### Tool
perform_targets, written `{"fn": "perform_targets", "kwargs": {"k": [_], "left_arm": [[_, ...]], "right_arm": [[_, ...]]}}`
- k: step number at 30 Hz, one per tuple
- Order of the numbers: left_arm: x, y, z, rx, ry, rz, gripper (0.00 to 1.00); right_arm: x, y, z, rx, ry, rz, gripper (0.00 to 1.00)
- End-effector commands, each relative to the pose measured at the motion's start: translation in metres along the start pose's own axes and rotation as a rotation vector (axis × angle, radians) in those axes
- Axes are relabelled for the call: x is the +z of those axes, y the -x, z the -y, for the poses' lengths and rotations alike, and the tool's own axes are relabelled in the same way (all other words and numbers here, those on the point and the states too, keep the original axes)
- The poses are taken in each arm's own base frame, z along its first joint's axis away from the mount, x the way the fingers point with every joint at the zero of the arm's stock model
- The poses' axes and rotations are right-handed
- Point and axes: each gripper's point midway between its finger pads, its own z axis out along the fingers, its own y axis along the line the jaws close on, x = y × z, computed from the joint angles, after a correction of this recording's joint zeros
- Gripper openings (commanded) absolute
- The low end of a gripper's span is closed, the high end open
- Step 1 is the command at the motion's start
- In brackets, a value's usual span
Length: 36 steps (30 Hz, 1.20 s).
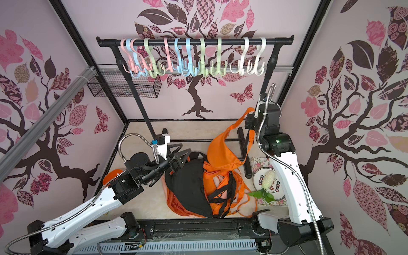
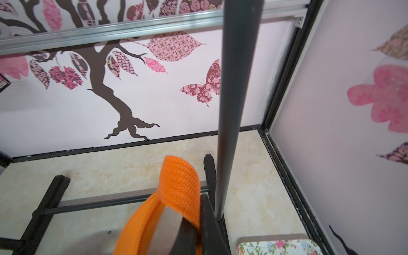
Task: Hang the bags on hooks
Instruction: Hang the bag on the hook.
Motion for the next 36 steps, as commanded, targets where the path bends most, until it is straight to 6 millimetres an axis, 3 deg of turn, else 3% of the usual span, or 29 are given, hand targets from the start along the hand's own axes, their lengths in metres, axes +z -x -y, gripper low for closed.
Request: {"fn": "perform_targets", "kwargs": {"k": [1,6,17,23,26,33,36], "left_arm": [[0.012,0.026,0.007,0.078,-0.003,0.050,0.65],[0.045,0.029,0.023,0.151,-0.067,-0.002,0.69],[0.111,0.059,0.054,0.279,-0.176,0.019,0.77],[0.141,0.067,0.067,0.287,-0.229,0.033,0.79],[0.151,0.063,0.083,0.255,-0.315,0.013,0.80],[0.151,0.053,0.111,0.237,-0.453,0.007,0.82],[0.173,0.052,0.108,0.263,-0.420,0.011,0.83]], "right_arm": [[-0.007,0.016,-0.015,-0.119,0.078,0.034,0.00],[-0.021,0.032,-0.023,-0.204,0.127,0.061,0.00],[-0.063,0.087,-0.025,-0.212,0.155,0.225,0.00],[-0.070,0.098,-0.029,-0.196,0.176,0.260,0.00],[-0.068,0.101,-0.029,-0.194,0.173,0.266,0.00],[-0.071,0.109,-0.028,-0.192,0.162,0.290,0.00],[-0.075,0.110,-0.035,-0.173,0.210,0.301,0.00]]}}
